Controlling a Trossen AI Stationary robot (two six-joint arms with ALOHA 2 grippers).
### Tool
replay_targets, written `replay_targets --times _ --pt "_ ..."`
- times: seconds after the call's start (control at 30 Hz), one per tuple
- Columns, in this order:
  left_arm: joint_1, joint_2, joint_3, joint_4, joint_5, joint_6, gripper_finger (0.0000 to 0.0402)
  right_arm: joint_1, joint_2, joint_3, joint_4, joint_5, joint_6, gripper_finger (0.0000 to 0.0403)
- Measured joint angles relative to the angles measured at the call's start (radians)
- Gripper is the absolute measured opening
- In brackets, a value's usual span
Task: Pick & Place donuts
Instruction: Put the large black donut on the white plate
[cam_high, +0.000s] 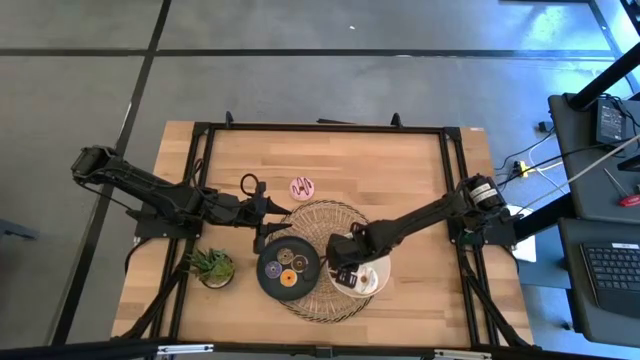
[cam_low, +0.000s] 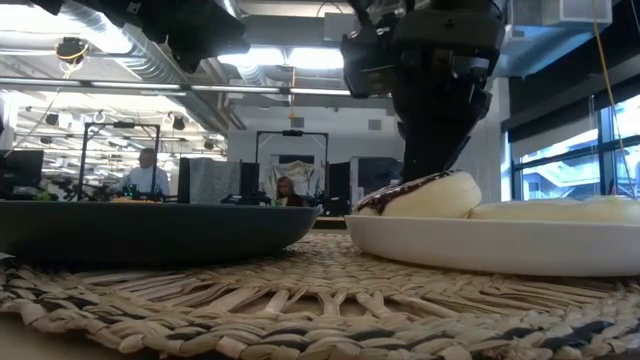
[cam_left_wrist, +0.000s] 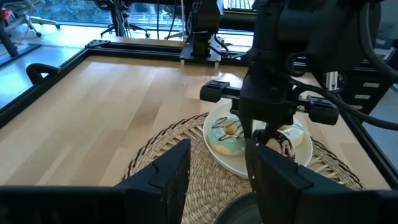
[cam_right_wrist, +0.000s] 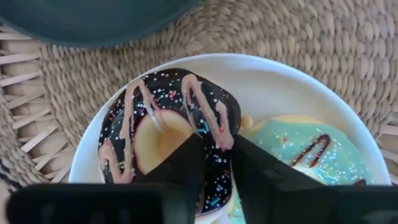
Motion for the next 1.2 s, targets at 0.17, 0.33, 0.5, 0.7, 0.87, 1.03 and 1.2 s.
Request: replay_targets --times 0.17,0.33,0.5,0.7,0.87,1.03,1.2 --pt "0.0 0.0 0.0 0.0 0.0 0.0 0.0151 -0.008 0.0 0.0 0.0 -0.062 -0.003 0.0125" --pt "0.0 0.0 0.0 0.0 0.0 0.0 0.0151 -0.009 -0.001 0.0 -0.001 -0.076 -0.003 0.0144" --pt "0.0 0.0 0.0 0.0 0.0 0.0 0.0148 -0.009 -0.003 0.0 -0.001 -0.076 -0.003 0.0146" --pt "0.0 0.0 0.0 0.0 0.0 0.0 0.0152 -0.009 -0.003 0.0 0.0 -0.076 -0.021 0.0147" --pt "0.0 0.0 0.0 0.0 0.0 -0.001 0.0149 -0.01 -0.004 0.0 0.0 -0.076 -0.026 0.0147" --pt "0.0 0.0 0.0 0.0 0.0 -0.002 0.015 -0.014 -0.005 0.027 -0.005 -0.068 -0.061 0.0148" --pt "0.0 0.0 0.0 0.0 0.0 -0.012 0.0152 -0.016 -0.005 0.078 -0.026 -0.067 -0.106 0.0147"
